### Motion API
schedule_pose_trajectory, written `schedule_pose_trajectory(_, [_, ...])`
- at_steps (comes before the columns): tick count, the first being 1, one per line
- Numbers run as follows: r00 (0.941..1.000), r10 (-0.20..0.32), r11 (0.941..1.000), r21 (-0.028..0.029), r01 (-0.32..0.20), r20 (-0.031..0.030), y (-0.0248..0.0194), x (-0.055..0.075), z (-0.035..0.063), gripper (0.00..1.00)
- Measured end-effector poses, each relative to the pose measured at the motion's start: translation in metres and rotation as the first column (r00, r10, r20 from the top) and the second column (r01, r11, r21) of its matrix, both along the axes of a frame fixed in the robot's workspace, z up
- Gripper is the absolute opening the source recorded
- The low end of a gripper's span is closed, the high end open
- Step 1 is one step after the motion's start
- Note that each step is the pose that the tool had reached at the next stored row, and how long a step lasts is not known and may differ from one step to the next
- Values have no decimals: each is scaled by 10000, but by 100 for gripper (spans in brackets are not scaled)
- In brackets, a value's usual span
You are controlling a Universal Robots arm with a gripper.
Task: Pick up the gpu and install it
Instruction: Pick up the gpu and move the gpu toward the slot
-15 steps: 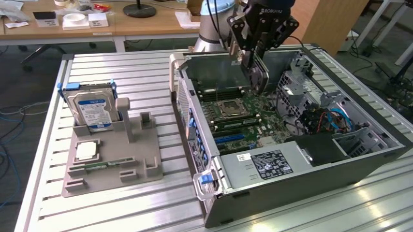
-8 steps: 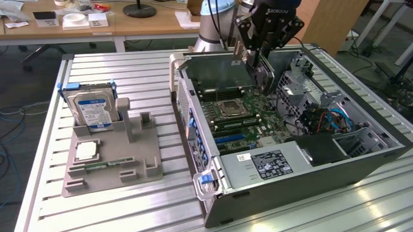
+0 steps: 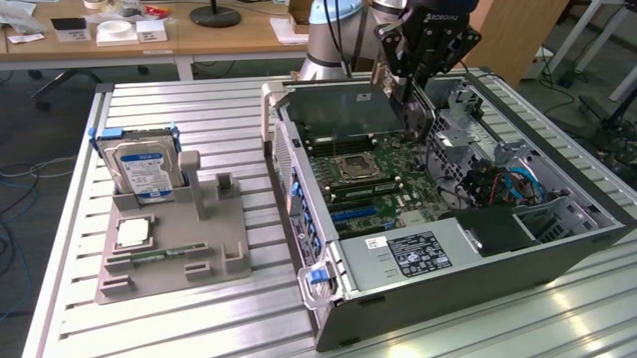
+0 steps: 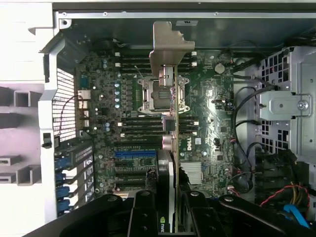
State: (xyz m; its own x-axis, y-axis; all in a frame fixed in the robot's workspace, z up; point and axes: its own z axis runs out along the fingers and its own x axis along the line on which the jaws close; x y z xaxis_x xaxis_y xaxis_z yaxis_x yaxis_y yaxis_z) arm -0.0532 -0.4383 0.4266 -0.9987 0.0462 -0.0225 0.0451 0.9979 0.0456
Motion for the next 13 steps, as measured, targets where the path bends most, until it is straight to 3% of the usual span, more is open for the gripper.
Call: schedule_pose_trajectory(13, [10000,1,10000,0,-1,0,0,326,-1,27])
